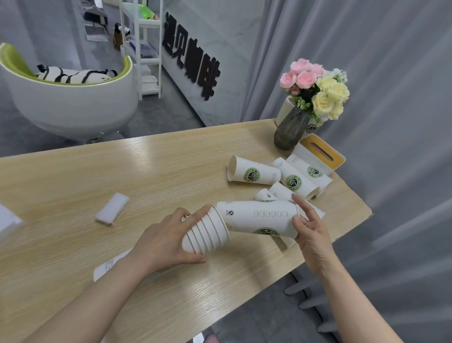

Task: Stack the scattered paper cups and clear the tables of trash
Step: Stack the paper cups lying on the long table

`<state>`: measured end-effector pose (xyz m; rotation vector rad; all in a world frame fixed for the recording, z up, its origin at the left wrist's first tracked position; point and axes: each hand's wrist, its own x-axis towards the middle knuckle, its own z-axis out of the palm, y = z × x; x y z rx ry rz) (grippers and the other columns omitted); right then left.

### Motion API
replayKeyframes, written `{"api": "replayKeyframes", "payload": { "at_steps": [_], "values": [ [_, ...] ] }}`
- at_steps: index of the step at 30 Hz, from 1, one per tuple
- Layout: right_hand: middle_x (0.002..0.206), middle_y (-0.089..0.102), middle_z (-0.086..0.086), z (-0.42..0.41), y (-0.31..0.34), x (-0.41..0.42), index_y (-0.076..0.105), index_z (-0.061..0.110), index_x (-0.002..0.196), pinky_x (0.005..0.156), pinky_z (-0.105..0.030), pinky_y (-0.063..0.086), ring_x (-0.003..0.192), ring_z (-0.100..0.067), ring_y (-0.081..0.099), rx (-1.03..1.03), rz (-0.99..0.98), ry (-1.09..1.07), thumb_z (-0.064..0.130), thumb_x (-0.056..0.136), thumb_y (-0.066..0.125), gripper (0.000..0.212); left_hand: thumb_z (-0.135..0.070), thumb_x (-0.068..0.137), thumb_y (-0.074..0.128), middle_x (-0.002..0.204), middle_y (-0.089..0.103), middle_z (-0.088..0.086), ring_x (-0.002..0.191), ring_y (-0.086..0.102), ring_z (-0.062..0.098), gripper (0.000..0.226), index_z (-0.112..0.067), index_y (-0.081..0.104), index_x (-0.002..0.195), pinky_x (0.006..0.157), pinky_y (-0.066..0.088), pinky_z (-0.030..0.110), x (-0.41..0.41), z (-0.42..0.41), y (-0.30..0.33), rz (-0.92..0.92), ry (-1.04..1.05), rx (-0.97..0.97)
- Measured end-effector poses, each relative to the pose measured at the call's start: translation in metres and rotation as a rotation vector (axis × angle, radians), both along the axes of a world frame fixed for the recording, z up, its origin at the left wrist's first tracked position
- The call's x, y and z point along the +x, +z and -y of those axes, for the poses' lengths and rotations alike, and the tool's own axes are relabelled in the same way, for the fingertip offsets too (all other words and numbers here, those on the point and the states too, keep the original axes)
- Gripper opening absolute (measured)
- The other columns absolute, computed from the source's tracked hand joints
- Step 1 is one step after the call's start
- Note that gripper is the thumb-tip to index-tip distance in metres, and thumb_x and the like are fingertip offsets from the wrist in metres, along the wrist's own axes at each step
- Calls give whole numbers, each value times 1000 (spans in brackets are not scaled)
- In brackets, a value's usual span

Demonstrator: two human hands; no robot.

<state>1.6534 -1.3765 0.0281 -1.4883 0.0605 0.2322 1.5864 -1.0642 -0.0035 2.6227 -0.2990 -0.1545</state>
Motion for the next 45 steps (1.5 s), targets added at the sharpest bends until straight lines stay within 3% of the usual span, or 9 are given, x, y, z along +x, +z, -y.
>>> {"api": "replayKeyframes", "payload": {
  "at_steps": [7, 13, 20, 24, 28, 32, 36, 42, 45],
  "values": [
    [112, 70, -9, -8, 2, -2, 59, 33, 126, 99, -57, 43, 107, -27, 62, -10, -14, 36, 22, 83, 61, 44, -74, 69, 61, 136, 30, -9, 114, 44, 10, 109, -58, -29, 129, 76, 45, 25, 2, 5, 2, -1, -17, 11],
    [103, 70, -10, -19, -3, -4, 60, 34, 124, 97, -47, 43, 107, -25, 60, 20, -24, 113, 22, 85, 59, 42, -75, 70, 60, 139, 29, -9, 115, 44, 10, 106, -60, -26, 130, 75, 44, 24, 7, 16, 5, 9, -57, 30],
    [118, 64, -10, -41, -5, -2, 54, 25, 129, 102, -42, 36, 109, -23, 55, 6, -17, 241, 20, 86, 55, 44, -75, 70, 59, 137, 30, -10, 111, 45, 10, 106, -62, -27, 128, 75, 43, 24, 15, 30, 3, 11, -74, 23],
    [107, 57, -26, -51, -10, -4, 54, 22, 131, 100, -35, 36, 103, -16, 53, -1, -15, 279, 20, 86, 55, 45, -76, 68, 59, 136, 29, -10, 110, 46, 10, 106, -63, -28, 127, 70, 38, 23, 21, 39, -1, 10, -71, 27],
    [102, 63, -5, -52, -21, -8, 50, 25, 135, 89, -22, 43, 96, -9, 56, 6, -34, 341, 20, 89, 58, 46, -77, 68, 59, 136, 29, -10, 111, 45, 9, 107, -60, -28, 129, 70, 38, 22, 26, 50, -6, -3, -69, 22],
    [126, 59, 10, -34, -35, -8, 56, 33, 126, 94, -21, 44, 117, -6, 53, -153, 74, -29, 17, 87, 65, 43, -76, 68, 59, 136, 30, -10, 110, 45, 9, 109, -56, -28, 131, 68, 38, 21, 30, 57, -8, -16, -40, 4],
    [132, 40, 1, -3, -58, -10, 57, 32, 125, 107, -35, 36, 126, -17, 41, -352, -28, -536, 15, 84, 70, 47, -75, 69, 60, 136, 30, -10, 112, 44, 7, 110, -56, -29, 130, 70, 41, 20, 35, 65, -7, -22, -6, -5],
    [123, 60, 0, 22, -77, 12, 66, 32, 104, 103, -43, 42, 103, -16, 57, -343, -154, -536, 11, 82, 71, 32, -76, 69, 59, 136, 31, -9, 113, 44, 8, 109, -55, -28, 131, 71, 41, 21, 41, 78, -5, -24, 44, 4],
    [112, 65, 3, 27, -81, 21, 68, 31, 97, 85, -27, 50, 90, -5, 59, -259, -176, -488, 5, 83, 70, 30, -76, 69, 59, 137, 30, -9, 114, 43, 8, 109, -56, -28, 131, 71, 42, 22, 43, 83, -7, -33, 79, 7]
  ]
}}
